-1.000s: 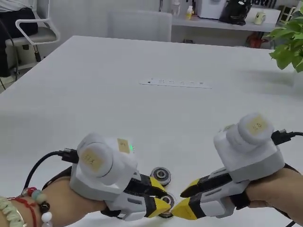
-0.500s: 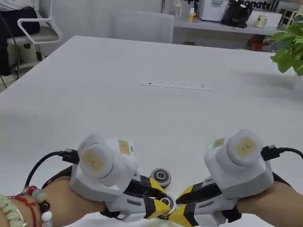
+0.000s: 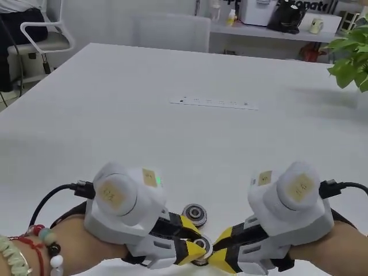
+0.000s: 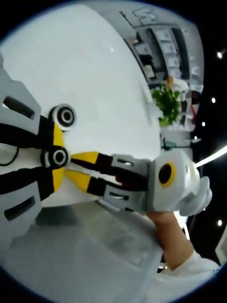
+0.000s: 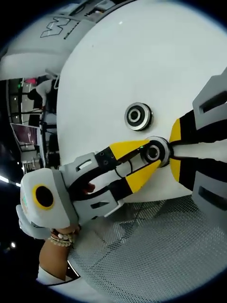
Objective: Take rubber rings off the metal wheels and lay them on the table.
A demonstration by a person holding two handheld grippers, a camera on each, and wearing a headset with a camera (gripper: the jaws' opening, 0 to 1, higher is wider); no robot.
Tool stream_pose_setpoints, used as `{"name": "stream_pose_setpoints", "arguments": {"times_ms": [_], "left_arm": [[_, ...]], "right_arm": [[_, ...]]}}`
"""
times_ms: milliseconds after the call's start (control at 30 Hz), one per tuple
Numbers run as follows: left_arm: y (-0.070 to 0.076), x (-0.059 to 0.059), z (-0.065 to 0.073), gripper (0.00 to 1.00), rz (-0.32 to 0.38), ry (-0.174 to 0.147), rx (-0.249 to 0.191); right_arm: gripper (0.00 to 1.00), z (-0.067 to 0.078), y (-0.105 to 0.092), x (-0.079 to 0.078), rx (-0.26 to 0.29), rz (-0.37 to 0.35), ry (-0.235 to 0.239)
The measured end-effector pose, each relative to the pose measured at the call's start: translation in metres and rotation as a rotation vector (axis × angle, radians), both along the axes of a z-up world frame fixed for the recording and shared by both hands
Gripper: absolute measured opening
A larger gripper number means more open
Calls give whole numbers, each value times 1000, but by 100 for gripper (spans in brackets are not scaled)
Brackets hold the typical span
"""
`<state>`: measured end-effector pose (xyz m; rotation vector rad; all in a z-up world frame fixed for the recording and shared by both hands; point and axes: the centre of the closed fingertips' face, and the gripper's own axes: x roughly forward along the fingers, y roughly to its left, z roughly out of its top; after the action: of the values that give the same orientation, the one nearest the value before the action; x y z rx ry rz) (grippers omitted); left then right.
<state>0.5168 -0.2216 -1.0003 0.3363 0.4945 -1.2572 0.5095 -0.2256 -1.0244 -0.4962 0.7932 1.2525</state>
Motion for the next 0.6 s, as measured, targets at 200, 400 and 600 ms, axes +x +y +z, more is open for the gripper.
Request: {"name": "stream_pose_setpoints", "arguments": {"times_ms": [200, 400, 600], "left_arm": [[0, 0, 0, 14, 7, 3, -3], [0, 0, 0, 14, 7, -2, -1], [-1, 0, 0, 14, 10, -3, -2]], "right_arm": [[0, 0, 0, 2, 0, -14, -10], [0, -1, -3, 5, 4, -181, 121], [0, 1, -6, 9, 35, -250, 179]]}}
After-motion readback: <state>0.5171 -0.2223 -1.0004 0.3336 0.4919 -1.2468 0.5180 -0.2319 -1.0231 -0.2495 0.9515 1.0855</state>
